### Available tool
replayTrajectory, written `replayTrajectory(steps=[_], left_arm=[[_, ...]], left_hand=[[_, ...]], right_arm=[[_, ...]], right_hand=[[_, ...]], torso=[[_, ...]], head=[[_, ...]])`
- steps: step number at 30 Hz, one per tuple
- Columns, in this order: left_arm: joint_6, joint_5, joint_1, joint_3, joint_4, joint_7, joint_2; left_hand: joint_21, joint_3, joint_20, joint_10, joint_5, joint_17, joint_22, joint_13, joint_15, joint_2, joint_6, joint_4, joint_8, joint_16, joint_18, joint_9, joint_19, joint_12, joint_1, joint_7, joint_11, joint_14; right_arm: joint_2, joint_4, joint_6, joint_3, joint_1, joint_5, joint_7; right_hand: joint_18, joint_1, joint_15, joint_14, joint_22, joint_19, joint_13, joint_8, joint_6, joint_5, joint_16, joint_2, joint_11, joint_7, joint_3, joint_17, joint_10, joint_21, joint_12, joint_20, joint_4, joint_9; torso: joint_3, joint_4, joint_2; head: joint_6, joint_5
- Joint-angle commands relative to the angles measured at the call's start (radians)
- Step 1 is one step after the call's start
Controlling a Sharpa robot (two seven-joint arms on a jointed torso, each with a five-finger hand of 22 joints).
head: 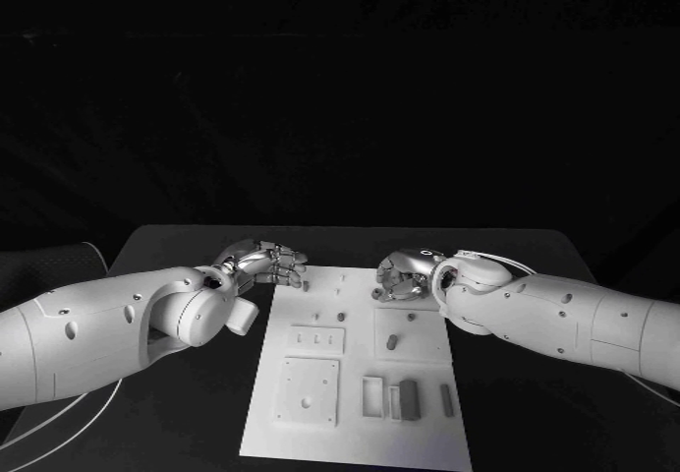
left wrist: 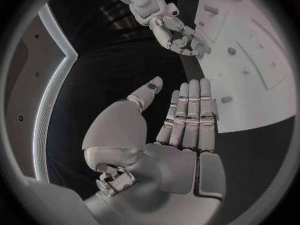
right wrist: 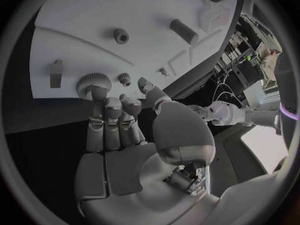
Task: Assemble the parts on the task board
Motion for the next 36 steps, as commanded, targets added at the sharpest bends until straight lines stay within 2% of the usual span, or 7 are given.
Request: replayTrajectory(steps=[1, 10, 18, 31, 36], left_arm=[[-0.001, 0.003, 0.001, 0.001, 0.000, 0.004, 0.003], [-0.002, 0.003, 0.001, 0.001, 0.007, 0.003, -0.001], [-0.005, 0.003, 0.002, 0.001, 0.017, 0.007, -0.001], [-0.005, 0.003, 0.005, 0.002, 0.024, 0.007, 0.004], [-0.007, 0.003, 0.005, 0.003, 0.026, 0.007, 0.004]], left_hand=[[-0.002, -0.006, -0.002, 0.006, -0.006, 0.001, 0.001, 0.001, 0.004, 0.000, 0.001, -0.002, -0.005, -0.003, 0.012, -0.001, 0.003, -0.002, -0.014, 0.008, 0.000, 0.002], [-0.002, -0.006, -0.002, 0.006, -0.006, 0.003, 0.001, 0.002, 0.004, 0.000, 0.001, -0.001, -0.005, -0.004, 0.012, -0.002, 0.002, -0.002, -0.014, 0.008, -0.001, 0.002], [-0.002, -0.006, -0.002, 0.007, -0.006, 0.004, 0.001, 0.003, 0.004, -0.001, 0.002, -0.002, -0.006, -0.005, 0.012, -0.002, 0.002, -0.002, -0.013, 0.008, -0.001, 0.002], [-0.002, -0.006, -0.002, 0.009, -0.006, 0.007, 0.002, 0.004, 0.003, 0.000, 0.004, -0.002, -0.005, -0.006, 0.012, -0.003, 0.003, -0.002, -0.013, 0.007, -0.002, 0.003], [-0.002, -0.006, -0.002, 0.009, -0.006, 0.008, 0.002, 0.004, 0.003, 0.000, 0.004, -0.002, -0.005, -0.007, 0.011, -0.003, 0.003, -0.003, -0.014, 0.007, -0.002, 0.003]], right_arm=[[0.002, -0.004, -0.008, 0.001, -0.001, -0.029, -0.004], [0.006, -0.007, -0.015, 0.001, -0.001, -0.035, -0.008], [0.017, -0.023, -0.019, 0.001, -0.001, -0.036, -0.008], [0.032, -0.045, -0.003, 0.001, -0.007, -0.036, -0.009], [0.033, -0.043, 0.009, 0.001, -0.012, -0.042, -0.013]], right_hand=[[0.008, -0.003, 0.001, 0.005, 0.026, -0.001, 0.002, -0.005, 0.000, 0.002, 0.008, -0.004, 0.007, 0.007, 0.006, 0.001, -0.001, 0.008, 0.006, -0.009, 0.001, 0.001], [0.008, -0.003, 0.001, 0.006, 0.026, -0.001, 0.002, -0.008, 0.000, 0.003, 0.017, -0.004, 0.008, 0.007, 0.009, 0.003, 0.001, 0.019, 0.013, -0.011, 0.001, 0.002], [0.008, -0.004, 0.002, 0.008, 0.026, 0.001, 0.003, -0.011, -0.002, 0.004, 0.024, -0.004, 0.009, 0.008, 0.010, 0.004, 0.003, 0.027, 0.019, -0.013, 0.002, 0.002], [0.008, -0.007, 0.002, 0.010, 0.026, 0.002, 0.002, -0.010, 0.004, 0.007, 0.035, 0.000, 0.009, 0.008, 0.014, 0.006, 0.006, 0.039, 0.027, -0.015, 0.002, 0.003], [0.008, -0.006, 0.001, 0.018, 0.026, 0.010, 0.002, -0.010, 0.013, 0.008, 0.062, 0.000, 0.008, 0.007, 0.016, 0.015, 0.009, 0.062, 0.038, -0.023, 0.001, 0.005]], torso=[[0.0016, 0.0036, 0.007], [0.0032, 0.0050, 0.012], [0.0017, 0.0055, 0.015], [0.0001, 0.0073, 0.018], [-0.0005, 0.0052, 0.019]], head=[[0.003, 0.000], [0.006, -0.001], [0.006, 0.005], [0.003, 0.006], [-0.001, 0.006]])
